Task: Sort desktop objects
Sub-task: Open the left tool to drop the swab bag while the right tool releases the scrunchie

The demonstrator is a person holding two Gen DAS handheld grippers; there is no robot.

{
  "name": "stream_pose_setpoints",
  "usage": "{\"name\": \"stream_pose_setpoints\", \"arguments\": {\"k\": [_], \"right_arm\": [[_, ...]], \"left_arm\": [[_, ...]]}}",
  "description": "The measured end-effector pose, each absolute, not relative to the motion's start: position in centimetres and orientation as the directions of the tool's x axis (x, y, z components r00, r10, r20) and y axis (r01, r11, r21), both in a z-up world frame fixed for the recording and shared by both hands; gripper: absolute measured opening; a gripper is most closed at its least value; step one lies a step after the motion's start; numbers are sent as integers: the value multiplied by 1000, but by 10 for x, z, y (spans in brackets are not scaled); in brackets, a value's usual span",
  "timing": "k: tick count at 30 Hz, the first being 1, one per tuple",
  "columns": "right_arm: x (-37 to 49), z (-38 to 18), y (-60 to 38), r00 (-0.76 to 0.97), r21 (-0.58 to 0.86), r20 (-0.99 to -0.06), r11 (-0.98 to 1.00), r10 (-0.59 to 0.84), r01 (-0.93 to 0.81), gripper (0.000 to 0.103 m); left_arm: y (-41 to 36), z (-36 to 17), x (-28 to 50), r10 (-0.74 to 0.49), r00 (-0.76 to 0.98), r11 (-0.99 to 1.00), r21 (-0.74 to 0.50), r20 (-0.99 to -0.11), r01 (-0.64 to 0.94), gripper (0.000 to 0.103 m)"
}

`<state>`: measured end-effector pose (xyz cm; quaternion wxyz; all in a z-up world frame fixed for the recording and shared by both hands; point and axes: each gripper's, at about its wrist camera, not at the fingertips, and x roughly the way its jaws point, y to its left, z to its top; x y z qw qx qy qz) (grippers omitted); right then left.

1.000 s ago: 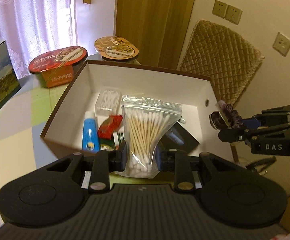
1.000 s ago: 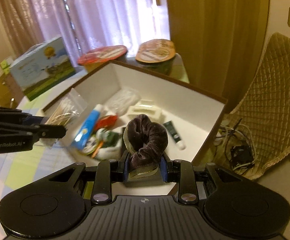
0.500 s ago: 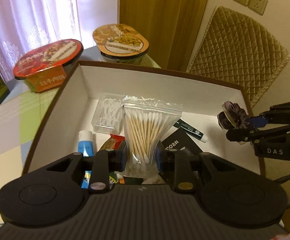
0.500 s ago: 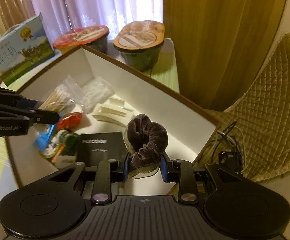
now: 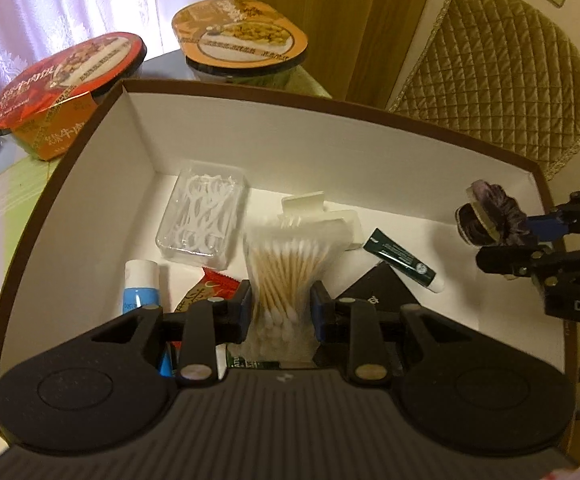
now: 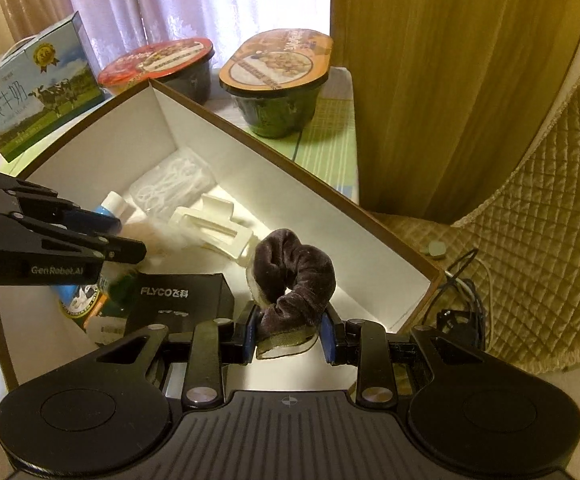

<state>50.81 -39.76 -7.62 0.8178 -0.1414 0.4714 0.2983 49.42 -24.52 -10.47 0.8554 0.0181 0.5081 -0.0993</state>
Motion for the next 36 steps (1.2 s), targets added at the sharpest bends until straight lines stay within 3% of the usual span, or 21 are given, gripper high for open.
{"name": "stream_pose_setpoints", "arguments": {"k": [11,27,29,31,36], "right_arm": [[517,-80,-393,378,38,-861,783,341,-621,28],[527,-87,-380,418,-53,-874,804,250,-592,29],[525,-85,-380,432,-55,-864,803,260,-593,49],[520,-79,-382,472,-68,-836,800,281,-597,77],[507,-71,-390,487,-42,-815,807,314,-590,85]], "left_arm": [[-238,-101,495,-106,483,984,-23,-869,174,49],[-221,-96,495,-79,491,990,-11,-868,141,54],[-220,-95,494,-77,491,990,-10,-868,138,56],[-217,-94,492,-67,494,992,-3,-867,130,60],[-213,-86,484,-42,515,992,28,-856,127,66]]}}
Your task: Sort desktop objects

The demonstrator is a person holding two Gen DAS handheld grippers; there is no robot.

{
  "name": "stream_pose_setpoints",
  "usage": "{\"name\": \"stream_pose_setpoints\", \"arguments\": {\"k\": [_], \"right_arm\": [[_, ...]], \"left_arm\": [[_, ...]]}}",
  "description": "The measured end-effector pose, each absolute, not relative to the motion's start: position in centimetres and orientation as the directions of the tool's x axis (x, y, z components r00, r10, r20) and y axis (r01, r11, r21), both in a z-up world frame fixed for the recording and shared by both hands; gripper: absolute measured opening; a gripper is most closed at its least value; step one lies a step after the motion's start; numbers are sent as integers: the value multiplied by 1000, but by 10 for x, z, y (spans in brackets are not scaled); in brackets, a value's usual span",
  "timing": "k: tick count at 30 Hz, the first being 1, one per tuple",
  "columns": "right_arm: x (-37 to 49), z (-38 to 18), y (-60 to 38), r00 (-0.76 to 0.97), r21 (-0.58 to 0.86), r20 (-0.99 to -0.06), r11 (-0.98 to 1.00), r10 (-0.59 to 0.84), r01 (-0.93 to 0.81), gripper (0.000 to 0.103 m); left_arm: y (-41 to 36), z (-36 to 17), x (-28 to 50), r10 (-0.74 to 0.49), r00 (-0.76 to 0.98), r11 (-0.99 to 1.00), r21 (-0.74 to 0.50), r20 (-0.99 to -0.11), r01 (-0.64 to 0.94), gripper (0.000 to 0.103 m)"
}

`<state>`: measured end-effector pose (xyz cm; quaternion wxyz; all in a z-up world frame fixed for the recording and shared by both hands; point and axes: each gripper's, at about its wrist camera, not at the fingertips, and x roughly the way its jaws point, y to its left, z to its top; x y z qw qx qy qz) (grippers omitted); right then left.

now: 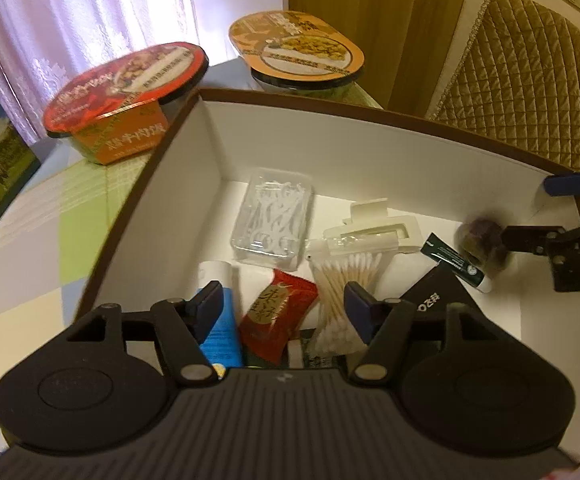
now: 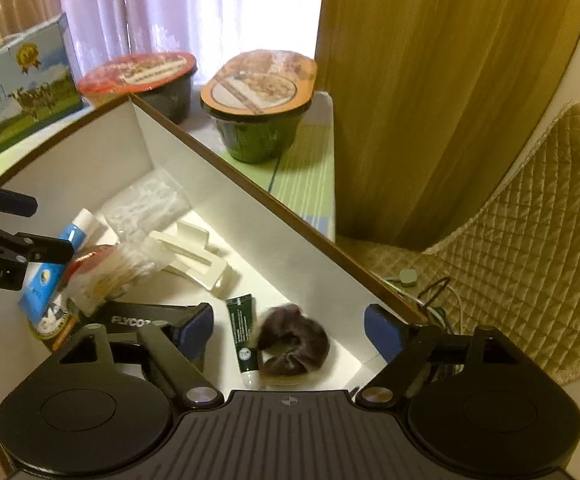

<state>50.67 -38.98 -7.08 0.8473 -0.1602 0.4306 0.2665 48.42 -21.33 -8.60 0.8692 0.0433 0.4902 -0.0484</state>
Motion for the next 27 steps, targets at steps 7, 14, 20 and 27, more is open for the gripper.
{"name": "stream_pose_setpoints", "arguments": {"k": [7,14,20,27], "right_arm": [[465,-48,-406,518,45,-755,821,401,-569,101],[419,-33,-409,570,56,-724,857,389,-512,101],[381,-27,-403,605,49,-708,881,363,-471,101],[341,-21,-398,618,70,-701,896,357,-438,101]], "left_arm": [[-206,-73,466,-14,551,988,71,-834,134,77],[-199,-52,438,-29,598,989,64,-801,135,87],[-191,-31,407,-21,669,990,79,-743,119,89],[-185,-11,369,-34,720,988,86,-693,129,94]]}}
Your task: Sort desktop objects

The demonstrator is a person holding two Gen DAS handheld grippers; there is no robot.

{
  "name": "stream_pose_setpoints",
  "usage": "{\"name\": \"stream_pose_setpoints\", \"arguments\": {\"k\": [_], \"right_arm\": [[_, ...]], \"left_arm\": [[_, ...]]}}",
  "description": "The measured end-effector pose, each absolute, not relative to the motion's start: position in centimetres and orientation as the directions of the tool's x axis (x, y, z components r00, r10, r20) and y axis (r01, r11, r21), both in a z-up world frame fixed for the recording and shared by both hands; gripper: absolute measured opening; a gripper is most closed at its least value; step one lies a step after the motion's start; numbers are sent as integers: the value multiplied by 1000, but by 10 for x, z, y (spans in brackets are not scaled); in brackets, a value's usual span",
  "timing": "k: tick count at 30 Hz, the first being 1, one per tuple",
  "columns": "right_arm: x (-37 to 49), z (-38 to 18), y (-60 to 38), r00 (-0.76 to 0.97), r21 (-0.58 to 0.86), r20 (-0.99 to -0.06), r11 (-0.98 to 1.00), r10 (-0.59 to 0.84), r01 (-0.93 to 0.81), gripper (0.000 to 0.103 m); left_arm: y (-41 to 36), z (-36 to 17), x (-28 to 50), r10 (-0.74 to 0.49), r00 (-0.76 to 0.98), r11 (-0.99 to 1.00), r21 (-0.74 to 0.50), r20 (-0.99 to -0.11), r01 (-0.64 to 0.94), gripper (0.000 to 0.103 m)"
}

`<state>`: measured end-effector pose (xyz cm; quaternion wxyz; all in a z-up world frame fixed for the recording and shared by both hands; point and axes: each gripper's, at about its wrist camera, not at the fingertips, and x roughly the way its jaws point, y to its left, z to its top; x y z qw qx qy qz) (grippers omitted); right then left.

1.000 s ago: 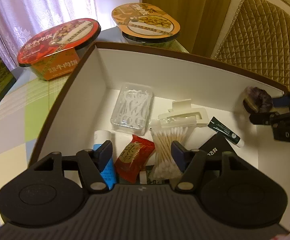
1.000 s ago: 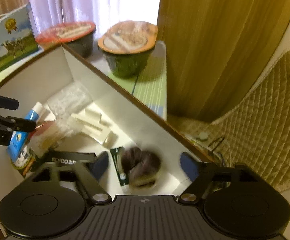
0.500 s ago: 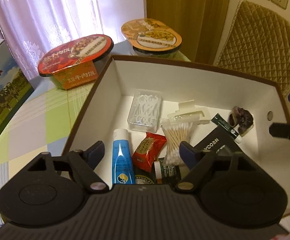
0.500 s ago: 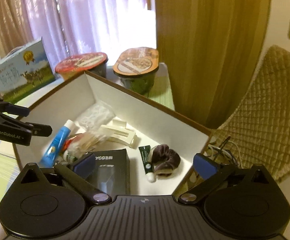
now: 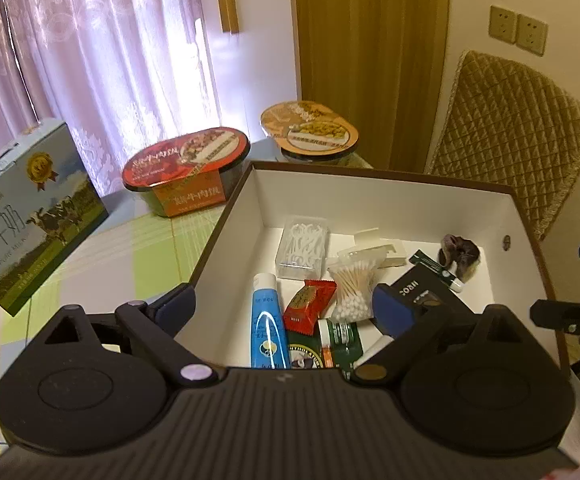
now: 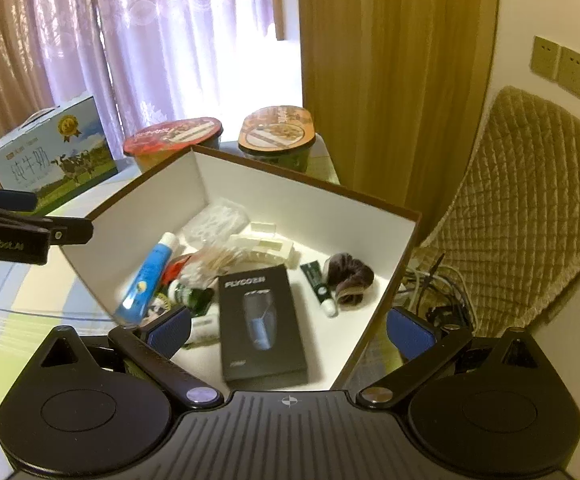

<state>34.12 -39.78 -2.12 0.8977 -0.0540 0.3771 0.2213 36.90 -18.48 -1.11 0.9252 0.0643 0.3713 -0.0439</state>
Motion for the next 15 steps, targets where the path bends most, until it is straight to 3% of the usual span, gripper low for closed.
{"name": "stream_pose_setpoints", "arguments": {"k": [3,15], "right_arm": [[327,-20,-398,618,98,-704,910,350,-403,101],[272,-15,-389,626,112,-710,930,322,-351,101]], "left_arm": [[-183,-5,351,-11,735,986,113,-678,119,102],[-161,8,294,-12,707,994,66,-707,84,102]]}}
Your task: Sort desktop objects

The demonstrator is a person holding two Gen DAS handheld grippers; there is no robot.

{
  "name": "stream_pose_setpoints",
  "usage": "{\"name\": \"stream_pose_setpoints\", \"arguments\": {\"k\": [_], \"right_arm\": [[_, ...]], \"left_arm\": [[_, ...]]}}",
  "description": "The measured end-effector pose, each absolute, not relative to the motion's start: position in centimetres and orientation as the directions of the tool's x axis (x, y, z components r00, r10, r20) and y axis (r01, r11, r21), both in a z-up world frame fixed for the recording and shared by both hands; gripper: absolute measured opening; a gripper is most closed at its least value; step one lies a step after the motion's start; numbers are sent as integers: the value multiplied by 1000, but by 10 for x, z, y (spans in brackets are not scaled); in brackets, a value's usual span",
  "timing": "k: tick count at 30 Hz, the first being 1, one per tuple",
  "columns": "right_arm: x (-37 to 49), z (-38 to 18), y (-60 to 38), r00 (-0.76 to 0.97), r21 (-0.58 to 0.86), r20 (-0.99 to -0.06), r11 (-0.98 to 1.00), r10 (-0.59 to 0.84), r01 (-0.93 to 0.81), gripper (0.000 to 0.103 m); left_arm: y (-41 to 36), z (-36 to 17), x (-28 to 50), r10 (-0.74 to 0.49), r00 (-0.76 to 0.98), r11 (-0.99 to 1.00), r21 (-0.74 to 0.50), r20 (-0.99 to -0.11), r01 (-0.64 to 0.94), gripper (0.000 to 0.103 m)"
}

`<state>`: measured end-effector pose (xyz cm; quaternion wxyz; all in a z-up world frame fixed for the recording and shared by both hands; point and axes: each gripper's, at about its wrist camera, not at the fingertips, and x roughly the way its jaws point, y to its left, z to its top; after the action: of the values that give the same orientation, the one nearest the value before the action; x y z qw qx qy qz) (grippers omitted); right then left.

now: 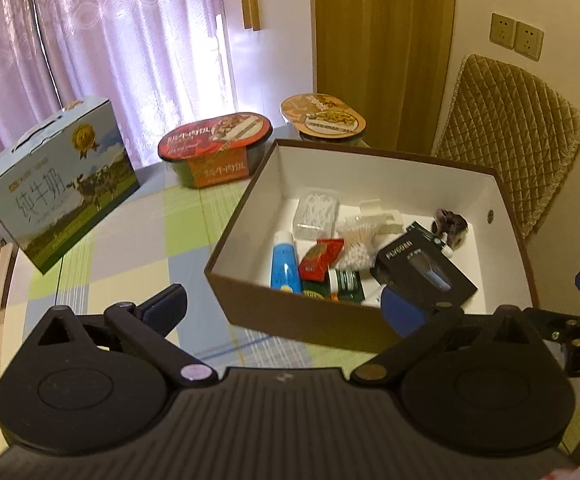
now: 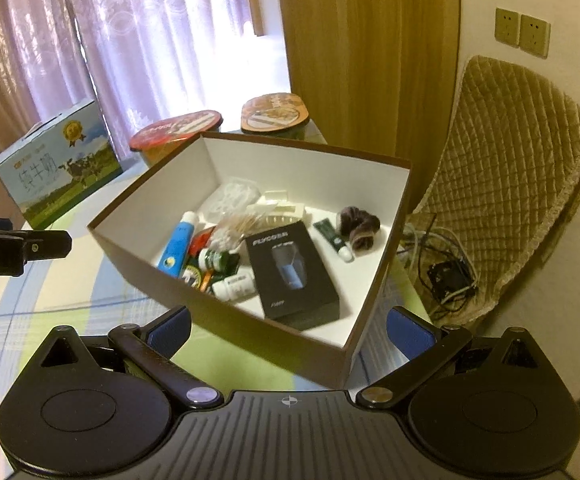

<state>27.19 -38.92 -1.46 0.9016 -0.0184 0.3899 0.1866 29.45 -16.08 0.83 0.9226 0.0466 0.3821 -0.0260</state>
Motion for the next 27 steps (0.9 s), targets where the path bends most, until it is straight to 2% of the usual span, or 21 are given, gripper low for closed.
{"name": "stream_pose_setpoints", "arguments": {"k": [16,27], "right_arm": [[229,-12,-383,646,113,-699,940,306,-322,101],[214,-16,-373,655,53,-704,940,275,-338,101]], "left_arm": [[-154,11,245,-30,690,993,59,-723,105,102],[-153,4,226,-46,667,992,45,-744,119,102]]}}
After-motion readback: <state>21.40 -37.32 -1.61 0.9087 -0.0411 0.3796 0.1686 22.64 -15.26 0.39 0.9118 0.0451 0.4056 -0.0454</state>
